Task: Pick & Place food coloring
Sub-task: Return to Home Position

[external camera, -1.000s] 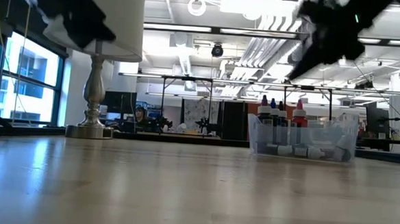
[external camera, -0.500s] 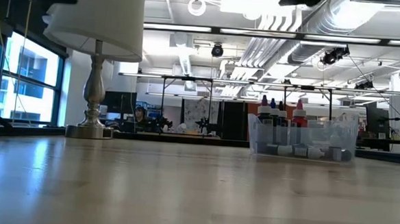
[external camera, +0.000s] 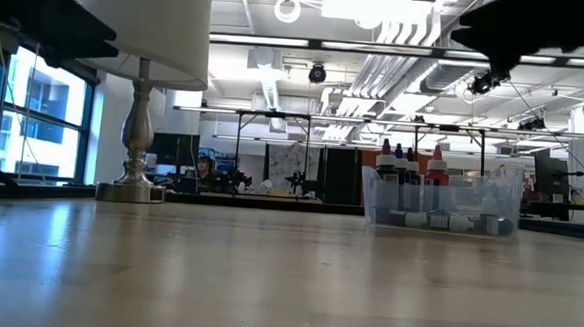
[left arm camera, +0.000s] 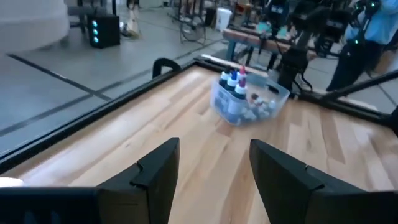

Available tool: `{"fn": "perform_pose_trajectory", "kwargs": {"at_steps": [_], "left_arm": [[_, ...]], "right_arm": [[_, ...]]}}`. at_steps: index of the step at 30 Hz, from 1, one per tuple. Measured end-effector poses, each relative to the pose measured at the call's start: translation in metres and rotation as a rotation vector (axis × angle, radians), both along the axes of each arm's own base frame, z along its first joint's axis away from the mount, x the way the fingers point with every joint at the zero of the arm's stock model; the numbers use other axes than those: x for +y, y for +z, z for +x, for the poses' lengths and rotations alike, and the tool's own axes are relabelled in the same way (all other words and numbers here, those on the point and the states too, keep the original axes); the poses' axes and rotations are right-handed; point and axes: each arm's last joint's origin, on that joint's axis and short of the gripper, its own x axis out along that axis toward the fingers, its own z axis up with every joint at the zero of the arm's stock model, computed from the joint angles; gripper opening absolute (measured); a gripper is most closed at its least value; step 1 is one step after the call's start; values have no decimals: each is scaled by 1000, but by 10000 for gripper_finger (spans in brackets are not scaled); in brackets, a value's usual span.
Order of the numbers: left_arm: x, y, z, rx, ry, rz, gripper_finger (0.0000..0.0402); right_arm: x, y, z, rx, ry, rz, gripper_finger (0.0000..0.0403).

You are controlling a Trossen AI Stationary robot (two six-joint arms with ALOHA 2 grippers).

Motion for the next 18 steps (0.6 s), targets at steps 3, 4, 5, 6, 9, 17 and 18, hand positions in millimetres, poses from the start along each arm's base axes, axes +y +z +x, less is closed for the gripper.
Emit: {"fn": "perform_pose_trajectory", "kwargs": {"at_steps": [3,4,5,6,9,17,18], "left_arm": [[-3,-9,9,-36,-5,-4,195],[-4,-12,12,-51,-3,7,195],[-5,-14,14,-64,4,20,195],[-6,-17,17,-77,10,29,195],[-8,-25,22,-106,21,43,195],[-10,-50,31,-72,27,122,195],[-11,-54,32,-61,25,128,195]], "right_arm": [[1,-18,-10,-69,5,1,165],[1,-23,-12,-88,3,-4,165],[1,-27,-14,-108,2,-10,165],[2,-31,-16,-131,2,-15,165],[2,-45,-19,-157,-3,-24,165],[1,-68,-20,-144,-25,-30,165],[1,-69,-20,-138,-25,-29,165]]}}
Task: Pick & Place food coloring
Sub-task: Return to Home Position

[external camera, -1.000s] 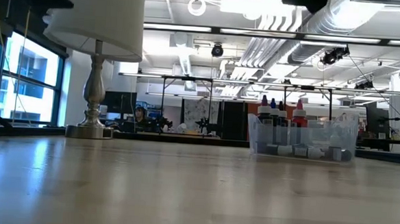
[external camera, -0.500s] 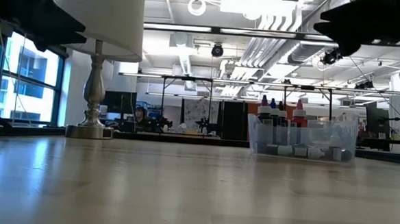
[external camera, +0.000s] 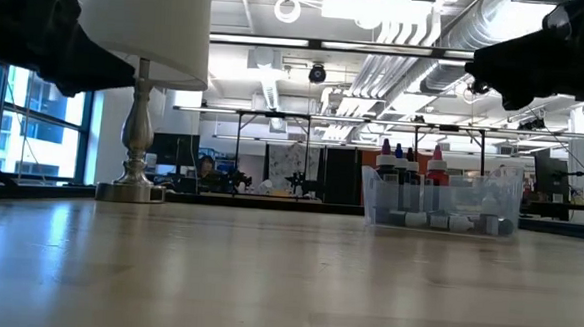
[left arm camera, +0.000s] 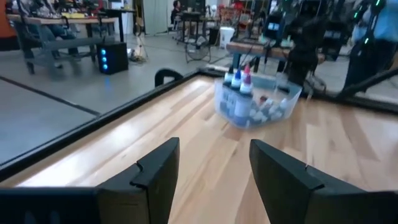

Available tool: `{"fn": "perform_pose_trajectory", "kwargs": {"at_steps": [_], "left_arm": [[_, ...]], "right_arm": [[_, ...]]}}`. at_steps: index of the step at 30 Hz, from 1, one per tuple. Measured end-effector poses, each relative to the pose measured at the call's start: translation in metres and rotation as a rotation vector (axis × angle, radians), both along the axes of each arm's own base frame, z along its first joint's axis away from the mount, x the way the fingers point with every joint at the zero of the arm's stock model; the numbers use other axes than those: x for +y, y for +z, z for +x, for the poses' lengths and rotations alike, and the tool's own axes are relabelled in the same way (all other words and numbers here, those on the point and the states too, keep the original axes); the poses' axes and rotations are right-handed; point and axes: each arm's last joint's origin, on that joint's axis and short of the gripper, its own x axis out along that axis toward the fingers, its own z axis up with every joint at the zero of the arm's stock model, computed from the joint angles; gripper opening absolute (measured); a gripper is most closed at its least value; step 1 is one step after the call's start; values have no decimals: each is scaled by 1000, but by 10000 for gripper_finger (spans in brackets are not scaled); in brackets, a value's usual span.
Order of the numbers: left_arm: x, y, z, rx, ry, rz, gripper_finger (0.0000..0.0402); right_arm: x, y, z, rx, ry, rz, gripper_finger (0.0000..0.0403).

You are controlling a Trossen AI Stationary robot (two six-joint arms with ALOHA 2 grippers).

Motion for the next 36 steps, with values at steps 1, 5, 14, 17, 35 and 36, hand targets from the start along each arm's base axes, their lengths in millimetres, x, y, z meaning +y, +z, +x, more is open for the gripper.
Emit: {"fn": "perform_pose_trajectory", "kwargs": {"at_steps": [1,5,14,17,35,36], "left_arm": [[0,-3,1,11,0,4,195],[-1,-6,3,22,-11,7,195],[-1,-8,3,38,-13,13,195],[-2,-7,3,34,-14,11,195],[-2,-7,4,19,-14,5,195],[-2,-7,4,19,-14,5,195]], "right_arm": [[0,0,0,3,1,8,165],[0,-1,0,11,3,18,165],[0,-1,0,13,2,18,165],[0,-2,0,13,2,19,165],[0,-2,0,14,2,19,165],[0,-2,0,14,2,19,165]]}}
